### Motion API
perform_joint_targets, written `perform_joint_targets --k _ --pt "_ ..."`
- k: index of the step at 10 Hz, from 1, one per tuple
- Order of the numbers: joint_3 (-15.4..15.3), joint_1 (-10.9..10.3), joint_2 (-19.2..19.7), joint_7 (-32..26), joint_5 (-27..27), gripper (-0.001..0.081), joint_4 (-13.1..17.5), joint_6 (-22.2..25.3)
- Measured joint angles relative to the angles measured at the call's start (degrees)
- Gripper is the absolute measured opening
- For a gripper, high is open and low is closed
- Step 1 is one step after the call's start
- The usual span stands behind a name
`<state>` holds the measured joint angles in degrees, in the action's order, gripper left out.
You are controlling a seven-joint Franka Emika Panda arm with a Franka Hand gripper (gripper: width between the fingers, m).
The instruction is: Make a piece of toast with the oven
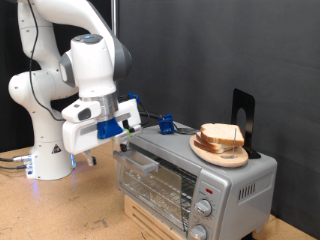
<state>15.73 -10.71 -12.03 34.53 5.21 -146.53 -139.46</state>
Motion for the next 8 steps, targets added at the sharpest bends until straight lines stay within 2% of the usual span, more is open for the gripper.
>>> perform_joint_targets --k 4,8 --pt "0.55 2.79 1.24 0.07 -1.08 0.0809 -0.6 -1.14" --pt "0.88 4.52 4.09 0.71 -1.07 0.0809 0.45 -3.32"
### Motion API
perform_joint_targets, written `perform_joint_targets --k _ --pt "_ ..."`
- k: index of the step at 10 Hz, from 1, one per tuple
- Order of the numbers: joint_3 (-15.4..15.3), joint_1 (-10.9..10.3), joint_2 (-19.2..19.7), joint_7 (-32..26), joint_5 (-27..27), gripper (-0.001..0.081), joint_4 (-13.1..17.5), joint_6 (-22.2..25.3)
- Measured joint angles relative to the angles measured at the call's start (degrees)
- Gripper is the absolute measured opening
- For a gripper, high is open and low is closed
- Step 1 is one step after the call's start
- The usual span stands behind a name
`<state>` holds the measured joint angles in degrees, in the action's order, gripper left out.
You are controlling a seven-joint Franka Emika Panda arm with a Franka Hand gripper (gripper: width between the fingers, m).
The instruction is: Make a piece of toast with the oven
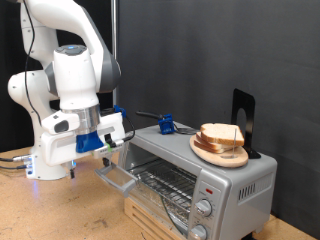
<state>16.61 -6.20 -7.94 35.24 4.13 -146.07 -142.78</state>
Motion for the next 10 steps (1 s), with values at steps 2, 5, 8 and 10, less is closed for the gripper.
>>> perform_joint_targets --k 2,5,8,10 --pt "0.09 0.69 2.08 0.22 0.0 0.0809 1.12 -0.87" --pt "0.38 1.85 6.34 1.79 -0.03 0.0808 3.34 -2.46" --pt "1.24 2.5 11.45 2.55 -0.4 0.0808 5.48 -4.46" --pt "1.63 2.86 14.71 2.95 -0.3 0.0808 6.57 -6.52"
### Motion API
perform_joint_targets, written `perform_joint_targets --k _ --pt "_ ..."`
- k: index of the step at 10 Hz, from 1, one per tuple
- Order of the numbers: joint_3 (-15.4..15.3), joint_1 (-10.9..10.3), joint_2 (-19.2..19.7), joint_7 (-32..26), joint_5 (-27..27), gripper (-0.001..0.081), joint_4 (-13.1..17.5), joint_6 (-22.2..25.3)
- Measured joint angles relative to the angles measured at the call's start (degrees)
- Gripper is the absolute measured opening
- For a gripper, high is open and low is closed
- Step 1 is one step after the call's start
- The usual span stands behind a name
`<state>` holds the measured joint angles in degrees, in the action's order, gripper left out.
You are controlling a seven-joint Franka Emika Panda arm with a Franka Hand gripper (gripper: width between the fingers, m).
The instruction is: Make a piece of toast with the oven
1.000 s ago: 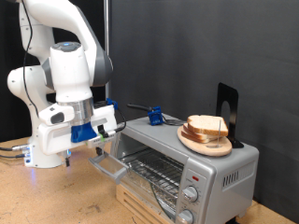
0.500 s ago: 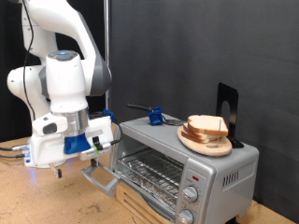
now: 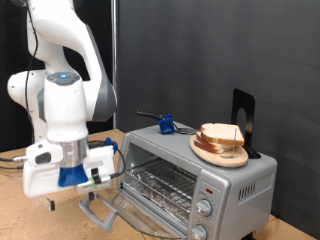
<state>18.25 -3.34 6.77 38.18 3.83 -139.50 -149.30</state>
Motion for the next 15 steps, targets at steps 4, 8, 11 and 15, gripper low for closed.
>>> perform_joint_targets --k 4,8,11,15 --pt "0.0 0.51 6.09 1.32 3.16 0.0808 4.91 -1.56" --pt "-0.36 0.83 8.3 -2.94 5.14 0.0808 6.82 -1.24" --pt "-0.39 0.85 7.8 -5.24 5.5 0.0808 5.91 -1.26" --pt "-6.59 4.93 1.34 -32.92 31.42 0.0808 6.01 4.5"
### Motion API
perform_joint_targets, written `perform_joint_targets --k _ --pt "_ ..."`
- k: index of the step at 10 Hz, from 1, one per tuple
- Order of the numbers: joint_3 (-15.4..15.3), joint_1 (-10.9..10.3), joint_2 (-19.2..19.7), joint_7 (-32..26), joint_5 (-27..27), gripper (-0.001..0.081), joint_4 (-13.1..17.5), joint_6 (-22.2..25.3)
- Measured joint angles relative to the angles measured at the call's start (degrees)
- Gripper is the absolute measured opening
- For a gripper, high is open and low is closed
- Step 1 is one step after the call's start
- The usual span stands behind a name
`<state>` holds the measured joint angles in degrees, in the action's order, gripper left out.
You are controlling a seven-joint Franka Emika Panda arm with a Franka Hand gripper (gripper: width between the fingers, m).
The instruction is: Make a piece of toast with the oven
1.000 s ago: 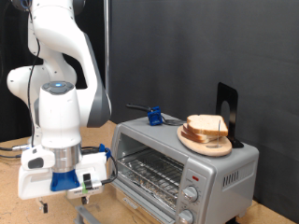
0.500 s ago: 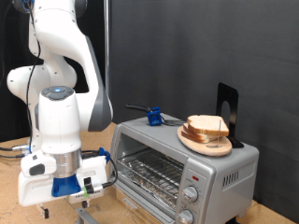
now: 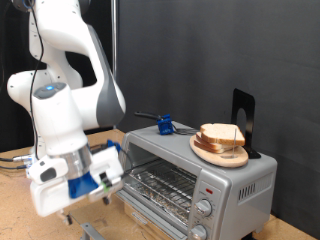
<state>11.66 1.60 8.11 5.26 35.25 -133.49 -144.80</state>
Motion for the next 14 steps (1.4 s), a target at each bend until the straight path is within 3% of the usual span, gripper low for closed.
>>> perform_joint_targets --k 2,4,6,8,10,12,14 --pt "0.01 0.51 -5.05 -6.47 4.95 0.0808 -0.33 5.44" --pt "0.72 0.8 -9.91 -6.7 3.87 0.0808 -0.5 12.97" --pt "1.39 1.32 -14.62 -4.66 0.85 0.0808 -1.01 18.91" --pt "1.12 1.66 -20.27 2.54 -2.4 0.0808 -4.05 18.99" --pt "1.13 1.28 -19.71 -2.22 -0.42 0.0808 -3.9 18.66" --pt "0.04 -0.49 -20.61 -6.17 2.43 0.0808 -3.08 19.66" --pt "-2.25 -2.18 -21.65 -7.4 -0.99 0.0808 -0.96 24.35"
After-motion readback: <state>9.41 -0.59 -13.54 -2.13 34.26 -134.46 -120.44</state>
